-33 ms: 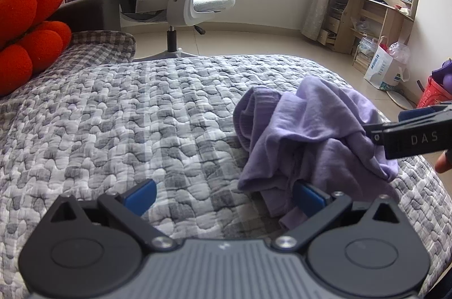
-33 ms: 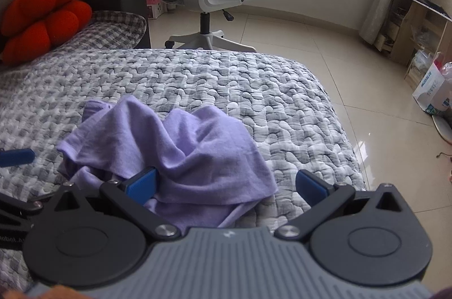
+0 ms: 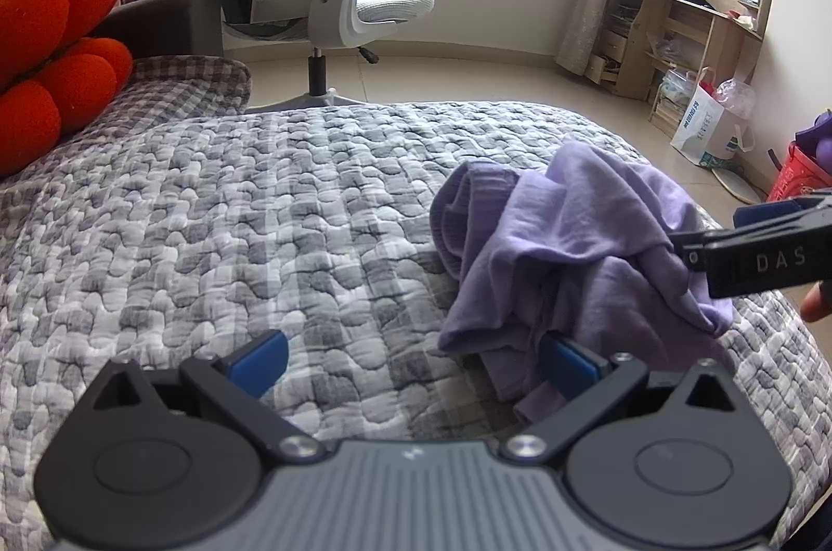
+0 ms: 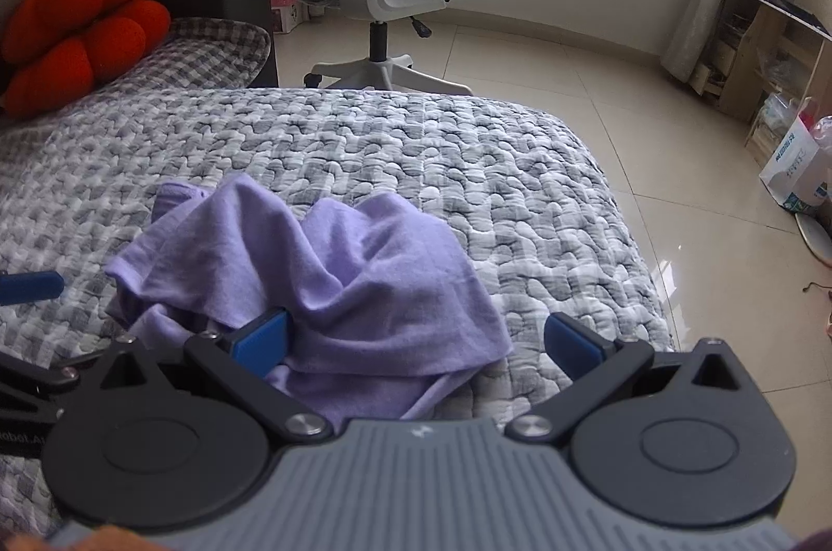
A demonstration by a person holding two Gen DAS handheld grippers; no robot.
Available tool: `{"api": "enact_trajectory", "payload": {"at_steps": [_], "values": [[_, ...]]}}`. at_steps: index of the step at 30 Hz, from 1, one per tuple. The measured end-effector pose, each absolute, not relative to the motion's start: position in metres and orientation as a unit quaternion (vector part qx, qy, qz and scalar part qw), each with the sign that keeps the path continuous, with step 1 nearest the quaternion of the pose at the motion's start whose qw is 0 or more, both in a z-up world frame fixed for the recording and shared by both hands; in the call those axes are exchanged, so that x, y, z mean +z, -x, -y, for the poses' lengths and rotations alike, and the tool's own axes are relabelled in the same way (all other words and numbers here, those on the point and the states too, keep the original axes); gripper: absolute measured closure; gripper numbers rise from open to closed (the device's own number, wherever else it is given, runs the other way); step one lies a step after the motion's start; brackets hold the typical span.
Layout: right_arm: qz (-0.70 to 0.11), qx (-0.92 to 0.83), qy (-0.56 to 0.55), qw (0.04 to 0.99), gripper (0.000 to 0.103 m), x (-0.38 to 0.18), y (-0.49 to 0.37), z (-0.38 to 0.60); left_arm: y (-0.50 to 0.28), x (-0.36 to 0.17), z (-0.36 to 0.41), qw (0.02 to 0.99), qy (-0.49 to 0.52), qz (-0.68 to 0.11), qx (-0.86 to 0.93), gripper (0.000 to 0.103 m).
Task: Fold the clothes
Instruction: 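Approach the crumpled lavender garment with both grippers open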
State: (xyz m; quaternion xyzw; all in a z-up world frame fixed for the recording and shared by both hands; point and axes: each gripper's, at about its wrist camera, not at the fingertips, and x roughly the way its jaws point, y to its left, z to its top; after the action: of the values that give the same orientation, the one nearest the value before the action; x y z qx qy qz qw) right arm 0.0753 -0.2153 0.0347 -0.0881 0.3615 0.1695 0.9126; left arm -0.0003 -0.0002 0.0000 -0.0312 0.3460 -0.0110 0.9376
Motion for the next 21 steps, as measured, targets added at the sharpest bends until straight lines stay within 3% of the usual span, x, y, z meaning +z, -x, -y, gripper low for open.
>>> {"api": "enact_trajectory", "payload": {"at_steps": [21], "values": [[-0.364, 0.168, 0.11, 0.91, 0.0, 0.034, -0.068, 0.212, 0.008, 0.0, -0.003, 0.93, 0.081, -0.357, -0.037, 0.0]]}}
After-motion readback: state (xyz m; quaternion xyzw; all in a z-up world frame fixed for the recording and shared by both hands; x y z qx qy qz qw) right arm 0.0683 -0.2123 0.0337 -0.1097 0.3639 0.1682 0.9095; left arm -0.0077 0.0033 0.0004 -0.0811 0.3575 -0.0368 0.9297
